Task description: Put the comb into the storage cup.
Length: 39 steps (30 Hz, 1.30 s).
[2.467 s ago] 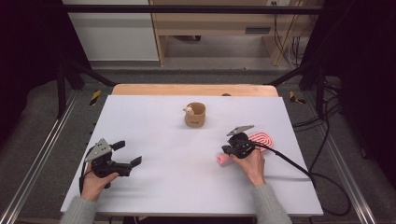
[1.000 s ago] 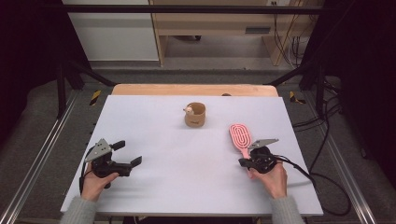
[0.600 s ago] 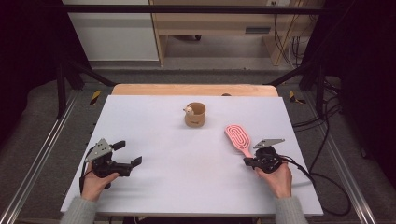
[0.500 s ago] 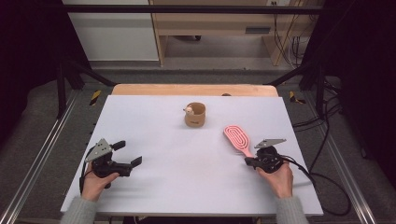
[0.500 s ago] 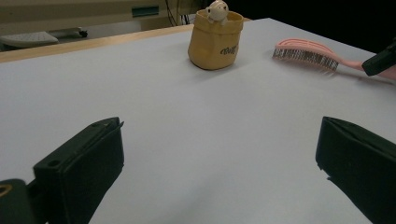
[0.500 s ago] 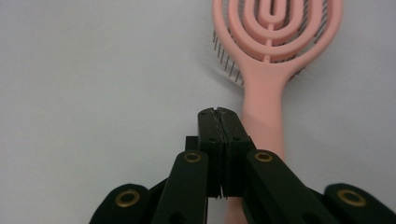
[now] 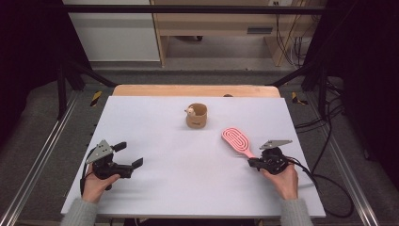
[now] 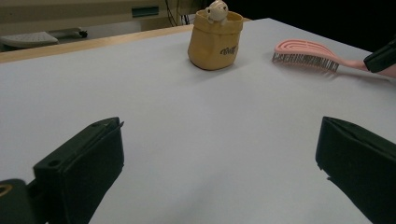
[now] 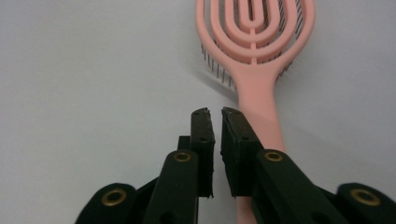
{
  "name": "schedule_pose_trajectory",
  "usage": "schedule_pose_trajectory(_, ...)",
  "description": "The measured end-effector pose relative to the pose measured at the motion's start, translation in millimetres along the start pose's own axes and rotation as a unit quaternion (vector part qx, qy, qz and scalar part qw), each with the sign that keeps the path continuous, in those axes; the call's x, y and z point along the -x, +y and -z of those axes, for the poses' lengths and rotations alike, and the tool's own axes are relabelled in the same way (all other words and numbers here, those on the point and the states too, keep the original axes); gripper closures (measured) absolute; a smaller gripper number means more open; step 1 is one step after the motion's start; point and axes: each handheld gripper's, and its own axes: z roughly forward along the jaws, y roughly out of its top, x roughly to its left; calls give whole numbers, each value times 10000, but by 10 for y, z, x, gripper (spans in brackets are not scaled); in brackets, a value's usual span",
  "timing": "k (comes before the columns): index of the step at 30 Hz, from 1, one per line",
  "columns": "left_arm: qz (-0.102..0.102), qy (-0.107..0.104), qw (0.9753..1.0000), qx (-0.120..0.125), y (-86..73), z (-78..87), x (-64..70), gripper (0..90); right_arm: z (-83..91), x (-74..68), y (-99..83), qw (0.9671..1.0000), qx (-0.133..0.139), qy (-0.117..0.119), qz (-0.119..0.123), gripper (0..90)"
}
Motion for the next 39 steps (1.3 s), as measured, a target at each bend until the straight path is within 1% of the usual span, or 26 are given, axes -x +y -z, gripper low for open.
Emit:
schedule_pose_trajectory(2, 0, 2, 10000, -2, 0, 0, -1, 9, 41, -10, 16, 9997, 237, 65, 50, 747)
schedule_pose_trajectory(3, 0, 0, 10000, -3, 0, 0, 0, 9, 60, -14, 23, 9995, 305, 93, 64, 705)
schedule_pose_trajectory(7, -7, 4, 10000, -11, -1, -3, 2, 9, 127, -34, 45, 9971, 709, 126, 248, 556)
schedule_pose_trajectory(9, -5, 3, 10000, -15, -2, -5, 1, 9, 145, -35, 52, 9958, 875, 179, 209, 520)
schedule_pose_trajectory(11, -3, 5, 10000, -15, -2, -5, 1, 10, 156, -30, 58, 9948, 971, 177, 256, 438)
schedule_pose_trajectory(13, -4, 6, 10000, -16, -2, -6, 1, 10, 159, -26, 64, 9948, 961, 273, 181, 424)
schedule_pose_trajectory(15, -6, 8, 10000, -19, -3, -6, 1, 10, 157, -28, 66, 9946, 981, 246, 223, 382)
schedule_pose_trajectory(16, -10, 10, 10000, -19, -2, -6, 1, 10, 153, -25, 70, 9945, 982, 211, 310, 376)
schedule_pose_trajectory(17, -10, 8, 10000, -17, -2, -7, 1, 10, 152, -26, 73, 9944, 988, 192, 332, 356)
schedule_pose_trajectory(19, -5, 8, 10000, -19, -3, -8, 1, 9, 148, -27, 81, 9946, 980, 176, 292, 299)
schedule_pose_trajectory(20, -4, 8, 10000, -19, -3, -8, 0, 9, 145, -25, 88, 9949, 945, 160, 322, 271)
schedule_pose_trajectory(21, -6, 9, 10000, -20, -3, -8, 0, 10, 139, -26, 95, 9951, 926, 99, 323, 226)
schedule_pose_trajectory(22, -4, 7, 10000, -16, -3, -8, 0, 10, 137, -27, 101, 9958, 862, 76, 308, 183)
schedule_pose_trajectory(23, -6, 8, 10000, -16, -3, -7, 1, 10, 131, -27, 115, 9969, 737, 42, 278, 152)
schedule_pose_trajectory(24, -6, 9, 10000, -16, -3, -7, 1, 9, 131, -27, 122, 9971, 704, 8, 279, 130)
schedule_pose_trajectory(25, -6, 9, 10000, -17, -3, -7, 0, 9, 129, -31, 127, 9972, 699, -38, 272, 121)
schedule_pose_trajectory(27, -5, 10, 10000, -18, -3, -8, -1, 10, 127, -33, 136, 9974, 678, -16, 253, 92)
schedule_pose_trajectory(33, -4, 11, 10000, -21, -5, -10, -1, 10, 123, -19, 163, 9975, 645, -147, 238, 32)
schedule_pose_trajectory(35, -2, 8, 10000, -21, -5, -9, -2, 9, 117, -10, 170, 9975, 624, -258, 229, 3)
schedule_pose_trajectory(36, -2, 7, 10000, -19, -4, -9, -1, 10, 116, -6, 172, 9977, 561, -290, 242, 4)
schedule_pose_trajectory(39, 0, 7, 10000, -21, -5, -10, -2, 9, 100, 6, 177, 9977, 499, -372, 275, 4)
